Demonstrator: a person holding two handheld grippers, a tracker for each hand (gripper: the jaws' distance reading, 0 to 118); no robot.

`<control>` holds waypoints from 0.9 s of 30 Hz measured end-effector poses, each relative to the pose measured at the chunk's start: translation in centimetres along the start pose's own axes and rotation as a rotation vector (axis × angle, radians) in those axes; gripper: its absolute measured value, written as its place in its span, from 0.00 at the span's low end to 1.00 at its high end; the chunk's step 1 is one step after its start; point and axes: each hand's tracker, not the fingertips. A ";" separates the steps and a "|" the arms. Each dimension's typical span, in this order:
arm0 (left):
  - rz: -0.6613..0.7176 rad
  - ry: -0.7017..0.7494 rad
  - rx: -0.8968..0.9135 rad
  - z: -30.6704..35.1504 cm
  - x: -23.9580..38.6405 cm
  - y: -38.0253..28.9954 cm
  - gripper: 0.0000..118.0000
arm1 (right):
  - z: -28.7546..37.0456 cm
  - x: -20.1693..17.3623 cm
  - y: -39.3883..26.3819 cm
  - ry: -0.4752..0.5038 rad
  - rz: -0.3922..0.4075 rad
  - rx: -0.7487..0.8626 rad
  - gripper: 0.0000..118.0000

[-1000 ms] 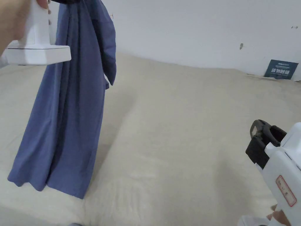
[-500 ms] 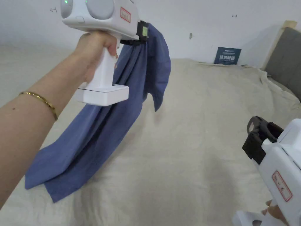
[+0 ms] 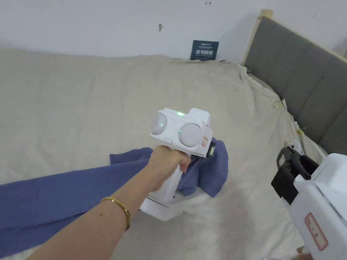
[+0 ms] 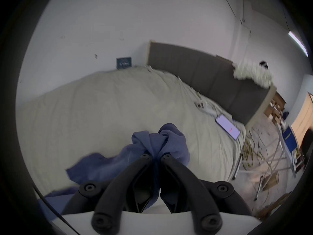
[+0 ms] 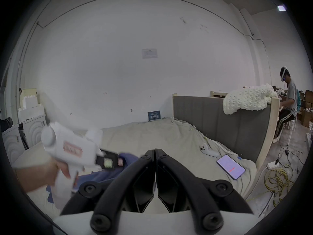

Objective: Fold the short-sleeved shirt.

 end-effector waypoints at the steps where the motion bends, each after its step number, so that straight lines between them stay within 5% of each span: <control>1: -0.015 -0.016 -0.031 0.3 -0.1 -0.3 0.02 | -0.1 0.3 -0.1 -0.009 -0.005 -0.006 0.00; 3: -0.055 -0.025 -0.088 -6.0 6.6 -3.5 0.03 | -0.2 1.0 -0.5 -0.028 -0.011 -0.021 0.00; 7: -0.120 -0.003 -0.172 -8.4 9.3 -6.4 0.18 | -0.2 1.8 -1.2 -0.050 -0.020 -0.041 0.00; 8: -0.121 0.002 -0.197 -8.8 9.9 -7.0 0.27 | -0.3 1.9 -1.3 -0.055 -0.021 -0.047 0.00; 11: -0.056 -0.061 -0.256 -12.0 8.9 -7.8 0.79 | -0.5 2.0 -1.6 -0.061 -0.024 -0.060 0.00; 13: -0.002 -0.096 -0.238 -12.2 8.3 -7.7 0.84 | -0.5 1.9 -1.6 -0.059 -0.026 -0.063 0.00; 15: 0.027 -0.123 -0.190 -11.7 8.1 -7.1 1.00 | -0.7 1.6 -1.6 -0.053 -0.024 -0.063 0.00; 22: 0.098 -0.014 0.071 -6.0 2.8 -2.2 1.00 | -1.0 -0.2 -0.8 -0.005 -0.004 -0.039 0.00; 27: 0.057 0.237 0.350 1.7 -1.3 -1.0 1.00 | -1.6 -2.3 -0.2 0.056 0.012 -0.018 0.00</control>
